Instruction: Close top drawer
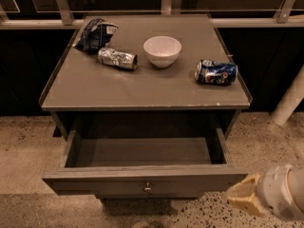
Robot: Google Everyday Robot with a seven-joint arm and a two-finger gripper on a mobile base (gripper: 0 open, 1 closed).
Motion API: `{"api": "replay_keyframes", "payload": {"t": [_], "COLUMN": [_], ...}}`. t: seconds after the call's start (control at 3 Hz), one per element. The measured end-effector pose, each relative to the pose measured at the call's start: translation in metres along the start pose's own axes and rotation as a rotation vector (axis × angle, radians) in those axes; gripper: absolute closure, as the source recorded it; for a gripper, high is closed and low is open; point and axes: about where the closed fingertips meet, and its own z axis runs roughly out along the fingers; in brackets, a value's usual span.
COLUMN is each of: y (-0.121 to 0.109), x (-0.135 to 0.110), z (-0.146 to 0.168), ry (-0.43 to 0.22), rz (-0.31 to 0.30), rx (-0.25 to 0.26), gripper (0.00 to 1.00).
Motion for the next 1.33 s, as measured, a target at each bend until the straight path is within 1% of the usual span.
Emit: {"api": "replay_keyframes", "payload": {"t": [0.33,0.67,1.0,1.33], "y": [0.014,0.012,-0.009,-0.049], "x": [0.058,0.089,0.081,0.038], "z": [0.035,0.073,0.110,0.157], "ry": [-0.003,0.012,-0.004,-0.060], "rz": [0.141,0.174,0.135,0.042], "rx": [-0.021,-0.041,-0.061,-0.090], "gripper": [1.00,1.00,1.00,1.00]}}
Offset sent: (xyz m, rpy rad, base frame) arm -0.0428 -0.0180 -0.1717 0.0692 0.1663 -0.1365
